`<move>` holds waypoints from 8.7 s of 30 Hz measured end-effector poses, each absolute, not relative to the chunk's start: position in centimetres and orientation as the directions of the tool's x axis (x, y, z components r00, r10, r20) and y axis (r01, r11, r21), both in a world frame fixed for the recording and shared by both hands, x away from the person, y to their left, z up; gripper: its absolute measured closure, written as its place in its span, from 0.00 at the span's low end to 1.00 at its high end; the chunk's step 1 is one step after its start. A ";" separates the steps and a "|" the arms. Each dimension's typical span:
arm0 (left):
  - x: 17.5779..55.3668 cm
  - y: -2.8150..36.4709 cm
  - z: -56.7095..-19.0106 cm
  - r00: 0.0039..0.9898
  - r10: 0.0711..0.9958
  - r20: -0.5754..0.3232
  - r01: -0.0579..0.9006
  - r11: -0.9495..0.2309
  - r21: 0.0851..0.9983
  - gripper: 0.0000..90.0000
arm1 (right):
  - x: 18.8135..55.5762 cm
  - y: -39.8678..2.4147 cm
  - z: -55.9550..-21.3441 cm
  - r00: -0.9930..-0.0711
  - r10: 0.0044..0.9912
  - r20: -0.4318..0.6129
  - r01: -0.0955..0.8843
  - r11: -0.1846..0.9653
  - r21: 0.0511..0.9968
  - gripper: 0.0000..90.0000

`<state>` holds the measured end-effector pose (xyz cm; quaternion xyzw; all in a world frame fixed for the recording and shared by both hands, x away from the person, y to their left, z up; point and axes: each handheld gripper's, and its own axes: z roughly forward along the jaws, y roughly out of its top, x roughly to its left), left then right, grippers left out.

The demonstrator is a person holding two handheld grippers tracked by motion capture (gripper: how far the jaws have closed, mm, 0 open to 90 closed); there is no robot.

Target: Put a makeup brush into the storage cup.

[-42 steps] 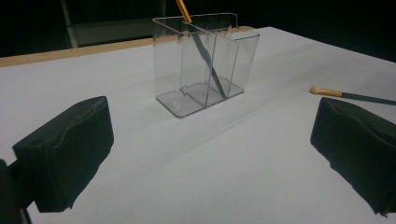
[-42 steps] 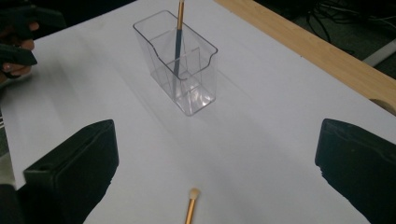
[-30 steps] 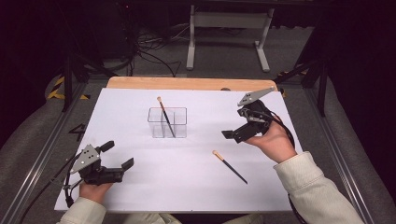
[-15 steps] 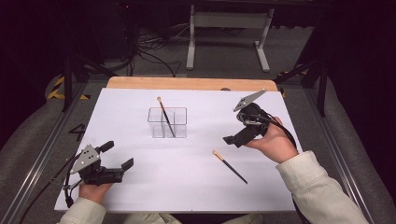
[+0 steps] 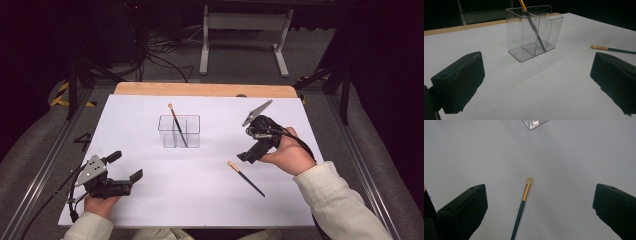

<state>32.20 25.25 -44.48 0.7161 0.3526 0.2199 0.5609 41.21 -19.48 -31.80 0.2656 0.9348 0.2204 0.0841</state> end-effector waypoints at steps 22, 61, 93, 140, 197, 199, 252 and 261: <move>32.2 25.2 -44.5 0.652 0.755 -0.077 0.259 -0.126 0.958 0.00 | 41.4 -19.4 -35.2 -0.849 0.527 -0.047 0.481 0.806 0.345 0.01; 32.2 25.2 -44.5 0.651 0.756 -0.077 0.258 -0.125 0.958 0.00 | 41.1 -18.7 -40.3 -0.863 0.504 -0.027 0.494 0.855 0.160 0.17; 32.2 25.2 -44.5 0.650 0.757 -0.072 0.263 -0.136 0.955 0.00 | 40.4 -17.4 -41.9 -0.887 0.461 -0.023 0.460 0.888 0.023 0.92; 32.2 25.2 -44.5 0.648 0.758 -0.075 0.266 -0.134 0.955 0.00 | 40.0 -17.4 -37.4 -0.889 0.455 -0.047 0.448 0.887 0.110 0.94; 32.2 25.2 -44.5 0.650 0.756 -0.077 0.264 -0.130 0.956 0.00 | 38.5 -19.6 -31.4 -0.872 0.479 -0.102 0.283 0.662 0.694 0.94; 32.2 25.2 -44.5 0.650 0.756 -0.077 0.264 -0.130 0.956 0.00 | 38.4 -19.7 -31.3 -0.871 0.480 -0.105 0.268 0.644 0.717 0.94; 32.1 25.2 -44.5 0.653 0.754 -0.075 0.262 -0.132 0.956 0.00 | 39.0 -21.8 -33.5 -0.877 0.480 -0.015 0.097 0.207 0.974 0.94; 32.1 25.2 -44.5 0.654 0.752 -0.076 0.260 -0.130 0.957 0.00 | 39.4 -21.3 -33.7 -0.886 0.463 -0.015 0.074 0.172 0.982 0.94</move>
